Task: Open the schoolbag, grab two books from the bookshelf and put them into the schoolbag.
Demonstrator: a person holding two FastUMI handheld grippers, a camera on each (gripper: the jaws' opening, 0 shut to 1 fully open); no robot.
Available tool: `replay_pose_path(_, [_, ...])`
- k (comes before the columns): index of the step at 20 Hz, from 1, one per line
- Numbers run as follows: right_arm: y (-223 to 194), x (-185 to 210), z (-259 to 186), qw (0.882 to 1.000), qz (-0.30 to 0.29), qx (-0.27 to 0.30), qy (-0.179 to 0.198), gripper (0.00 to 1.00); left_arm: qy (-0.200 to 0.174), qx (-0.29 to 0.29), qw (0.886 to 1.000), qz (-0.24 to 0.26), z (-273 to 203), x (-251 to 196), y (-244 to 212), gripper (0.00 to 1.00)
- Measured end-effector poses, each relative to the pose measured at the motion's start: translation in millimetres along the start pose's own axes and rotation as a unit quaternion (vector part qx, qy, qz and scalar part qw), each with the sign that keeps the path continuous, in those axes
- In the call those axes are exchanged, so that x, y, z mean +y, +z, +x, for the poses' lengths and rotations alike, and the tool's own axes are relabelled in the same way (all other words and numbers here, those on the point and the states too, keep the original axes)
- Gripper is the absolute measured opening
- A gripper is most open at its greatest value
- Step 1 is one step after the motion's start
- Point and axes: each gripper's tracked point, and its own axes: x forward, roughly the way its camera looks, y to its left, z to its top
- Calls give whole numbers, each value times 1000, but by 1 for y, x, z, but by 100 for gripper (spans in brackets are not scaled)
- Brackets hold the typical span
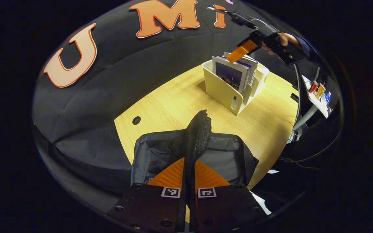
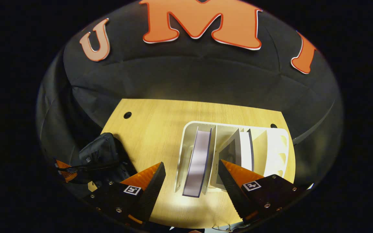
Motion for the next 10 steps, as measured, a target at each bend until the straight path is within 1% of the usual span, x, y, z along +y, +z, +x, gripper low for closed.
replay_pose_path(4, [-11,-14,32,997,10,68,-35,98,-10,5,1000,3,0,0,5,6])
replay_pose_path(7, [-23,-14,54,993,8,111,-39,98,-13,9,1000,7,2,1,5,6])
replay_pose_path(8, [-26,-10,58,992,12,119,-37,93,-13,10,1000,8,2,1,6,6])
replay_pose_path(9, [-27,-11,62,991,11,128,-45,90,-13,12,1000,9,2,1,4,6])
replay_pose_path(10, [-29,-12,65,989,7,136,-49,83,-13,13,1000,10,4,0,4,6])
